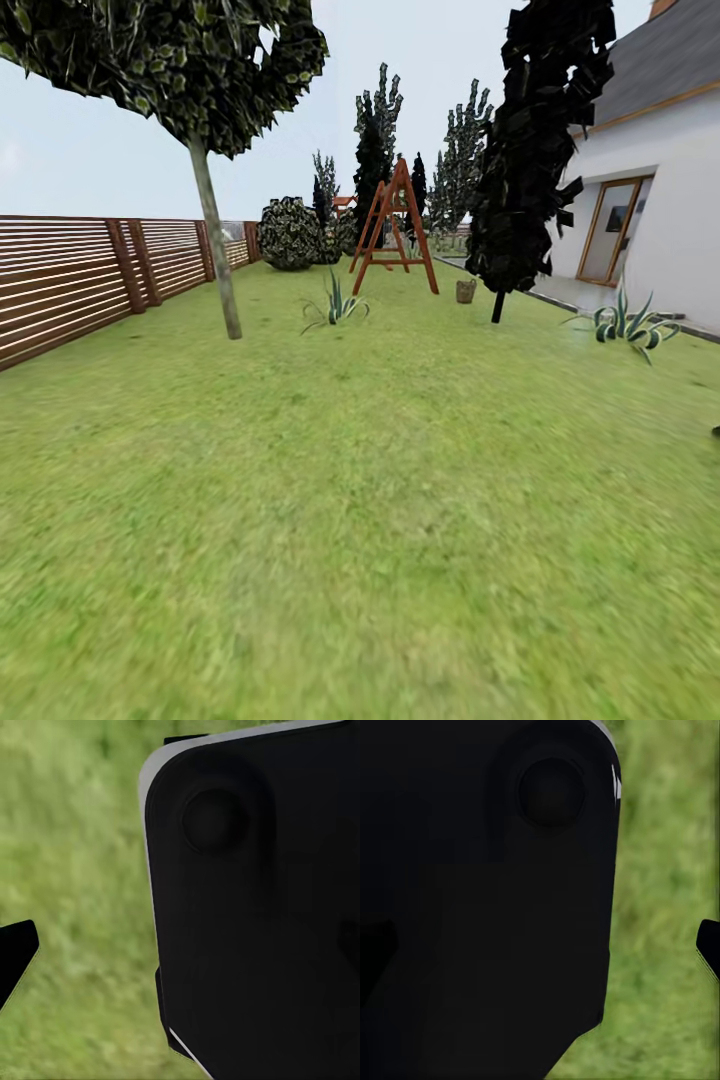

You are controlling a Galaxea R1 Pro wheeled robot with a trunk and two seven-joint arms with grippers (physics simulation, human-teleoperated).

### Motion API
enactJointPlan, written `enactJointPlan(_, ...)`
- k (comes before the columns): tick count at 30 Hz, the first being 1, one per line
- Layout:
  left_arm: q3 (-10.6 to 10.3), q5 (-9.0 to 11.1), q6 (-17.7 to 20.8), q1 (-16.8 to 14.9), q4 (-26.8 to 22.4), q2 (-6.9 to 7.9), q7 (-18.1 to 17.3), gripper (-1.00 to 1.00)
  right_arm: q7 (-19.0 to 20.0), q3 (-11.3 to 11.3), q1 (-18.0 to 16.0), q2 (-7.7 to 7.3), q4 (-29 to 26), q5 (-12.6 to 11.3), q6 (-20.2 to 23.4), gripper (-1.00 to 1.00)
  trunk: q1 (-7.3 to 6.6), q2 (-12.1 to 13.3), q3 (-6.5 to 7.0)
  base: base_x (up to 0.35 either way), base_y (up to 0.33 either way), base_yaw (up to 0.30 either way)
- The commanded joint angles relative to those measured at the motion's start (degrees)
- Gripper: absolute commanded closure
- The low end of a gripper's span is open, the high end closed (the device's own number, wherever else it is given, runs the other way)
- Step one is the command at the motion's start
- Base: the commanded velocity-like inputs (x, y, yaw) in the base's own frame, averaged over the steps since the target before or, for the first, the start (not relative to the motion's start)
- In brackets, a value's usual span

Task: Take the three Easter eggs out of the wicker basket on the lawn in the garden, then place them on the lawn next to a single tree (choose any tree) so that all three eggs are next to the same tree and none are left in the basket.

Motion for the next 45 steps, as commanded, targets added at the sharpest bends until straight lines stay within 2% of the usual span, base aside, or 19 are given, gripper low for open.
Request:
enactJointPlan(1,-0.38,-0.07,-0.19,-0.03,0.03,0.01,0.07,-1.0,-0.05,-0.04,0.01,0.0,-0.03,0.07,-0.12,-1.0,0.03,-0.02,-0.05,0.305,0.0,0.0)
enactJointPlan(45,-0.37,-0.07,-0.27,-0.03,0.02,0.01,0.07,-1.0,-0.05,-0.04,0.01,0.0,-0.04,0.08,-0.12,-1.0,0.03,-0.02,-0.05,0.296,0.0,0.0)
